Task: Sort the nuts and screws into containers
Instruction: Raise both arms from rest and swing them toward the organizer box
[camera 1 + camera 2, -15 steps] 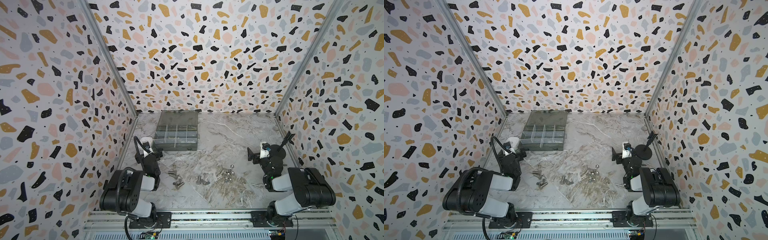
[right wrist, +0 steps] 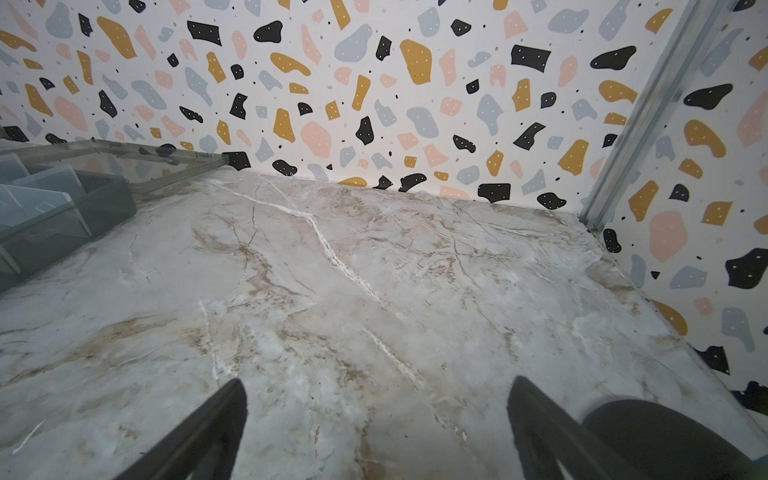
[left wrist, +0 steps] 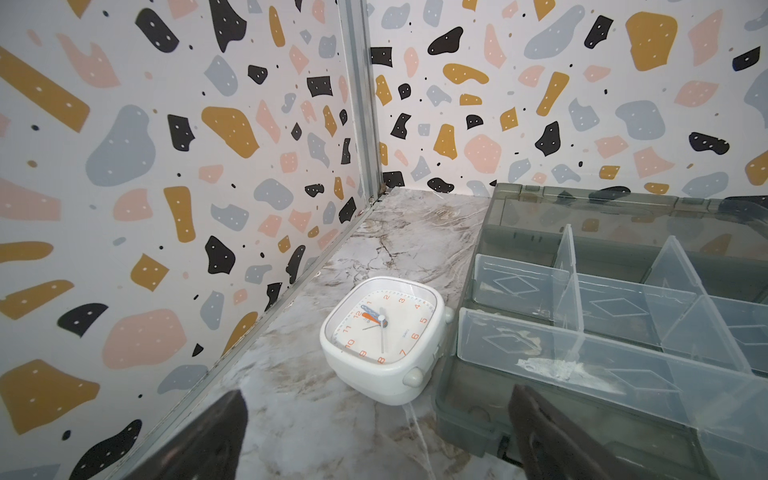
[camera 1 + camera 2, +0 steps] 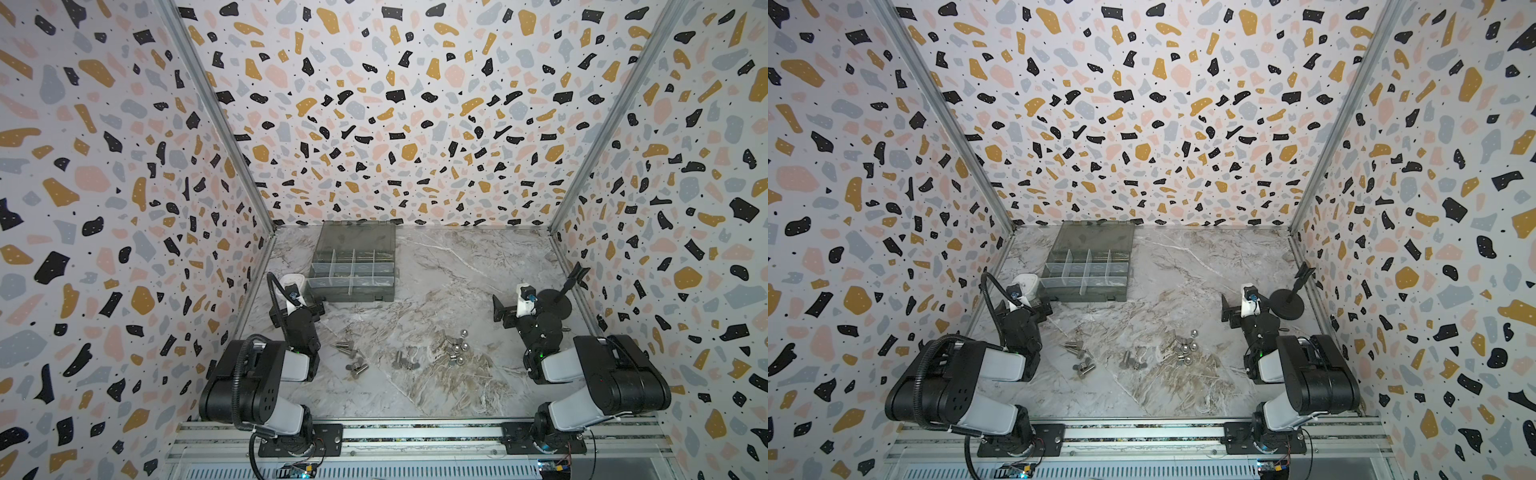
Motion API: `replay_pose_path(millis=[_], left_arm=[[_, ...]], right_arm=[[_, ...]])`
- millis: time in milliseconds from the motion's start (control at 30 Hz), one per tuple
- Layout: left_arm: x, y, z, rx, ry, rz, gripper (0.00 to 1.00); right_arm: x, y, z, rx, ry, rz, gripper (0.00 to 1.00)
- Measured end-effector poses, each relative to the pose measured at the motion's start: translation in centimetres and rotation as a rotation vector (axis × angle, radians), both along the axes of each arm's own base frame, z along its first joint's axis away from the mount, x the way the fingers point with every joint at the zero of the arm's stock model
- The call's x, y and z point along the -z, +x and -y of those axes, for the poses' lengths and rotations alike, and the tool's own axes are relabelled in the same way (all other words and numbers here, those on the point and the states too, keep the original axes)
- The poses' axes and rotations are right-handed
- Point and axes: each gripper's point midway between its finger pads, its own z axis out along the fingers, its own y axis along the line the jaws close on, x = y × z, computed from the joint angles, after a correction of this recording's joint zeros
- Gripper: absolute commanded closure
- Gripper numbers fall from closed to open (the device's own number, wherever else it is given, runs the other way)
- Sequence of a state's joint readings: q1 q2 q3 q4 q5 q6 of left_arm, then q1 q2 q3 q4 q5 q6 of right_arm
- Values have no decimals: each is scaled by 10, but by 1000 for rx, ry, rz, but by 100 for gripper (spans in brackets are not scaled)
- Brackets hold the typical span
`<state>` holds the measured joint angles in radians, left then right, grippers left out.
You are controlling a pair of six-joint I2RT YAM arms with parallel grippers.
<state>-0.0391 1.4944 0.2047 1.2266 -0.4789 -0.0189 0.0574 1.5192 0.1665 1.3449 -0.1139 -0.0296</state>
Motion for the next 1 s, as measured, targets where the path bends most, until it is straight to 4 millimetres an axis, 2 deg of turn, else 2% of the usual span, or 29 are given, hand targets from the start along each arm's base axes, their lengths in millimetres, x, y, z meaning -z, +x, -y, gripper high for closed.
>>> replay_pose_path(millis=[433,733,800,833,933,1000], left_arm=[[0,0,-1,5,-5,1,1],[2,4,3,35,-7,-22,0],[0,19,7,57,-6,-63,4],[-6,33,10,72,-6,-83,6],[-39,77,19,128,1,-97,7],[-60,93,24,154,6,-79,7]], right_arm=[[1,1,10,12,11,-6,1],[4,0,8,-2,16,-23,1],[7,1,7,2,13,-36,1],[8,3,6,8,9,-47,1],[0,19,0,38,-14,-74,1],[-16,34,-3,71,-34,-67,1]])
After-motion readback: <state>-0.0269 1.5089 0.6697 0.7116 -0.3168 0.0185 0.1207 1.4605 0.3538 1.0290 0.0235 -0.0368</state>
